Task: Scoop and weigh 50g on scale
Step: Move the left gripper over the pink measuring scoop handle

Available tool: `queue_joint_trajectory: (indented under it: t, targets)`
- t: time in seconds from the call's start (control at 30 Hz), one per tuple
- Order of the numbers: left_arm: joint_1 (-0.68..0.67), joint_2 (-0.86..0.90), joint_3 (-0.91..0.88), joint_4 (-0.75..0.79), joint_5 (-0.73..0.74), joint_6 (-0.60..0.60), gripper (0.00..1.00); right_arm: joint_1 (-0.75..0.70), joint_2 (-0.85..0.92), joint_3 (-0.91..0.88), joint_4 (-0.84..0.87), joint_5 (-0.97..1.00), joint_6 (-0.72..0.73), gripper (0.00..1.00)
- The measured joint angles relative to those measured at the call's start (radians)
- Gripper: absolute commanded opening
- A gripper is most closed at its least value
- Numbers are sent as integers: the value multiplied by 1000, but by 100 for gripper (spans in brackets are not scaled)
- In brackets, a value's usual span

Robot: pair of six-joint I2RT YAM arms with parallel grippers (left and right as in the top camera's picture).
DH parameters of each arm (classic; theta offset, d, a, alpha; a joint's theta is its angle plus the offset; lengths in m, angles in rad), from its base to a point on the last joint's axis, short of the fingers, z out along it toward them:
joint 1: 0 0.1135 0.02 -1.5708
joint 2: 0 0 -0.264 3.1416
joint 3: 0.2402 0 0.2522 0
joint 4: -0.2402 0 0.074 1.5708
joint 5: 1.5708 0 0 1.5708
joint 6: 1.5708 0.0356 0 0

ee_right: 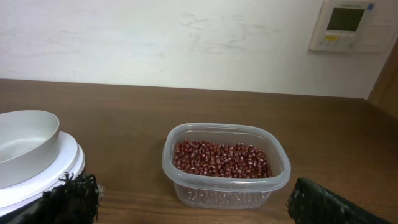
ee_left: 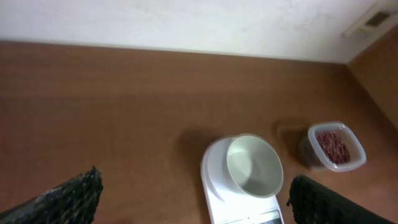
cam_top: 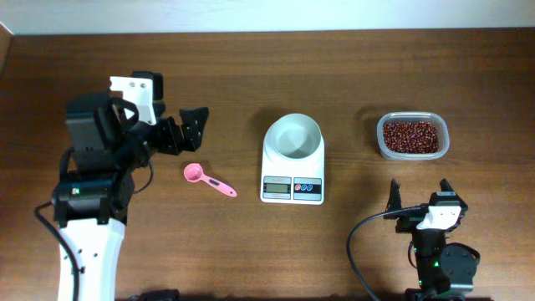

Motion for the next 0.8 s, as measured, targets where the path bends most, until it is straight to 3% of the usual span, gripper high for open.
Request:
queue_joint_trajectory:
  t: [0.3, 0.67, 0.8]
  targets:
    - [0, 26, 0, -85, 13, -1, 99, 0, 0, 0, 0, 0, 0, 99]
    - [0, 36, 0, -107, -156, -230, 97, 0, 0, 0, 0, 0, 0, 99]
    - [0, 111, 82, -232, -183, -261, 95, 0, 0, 0, 0, 0, 0, 99]
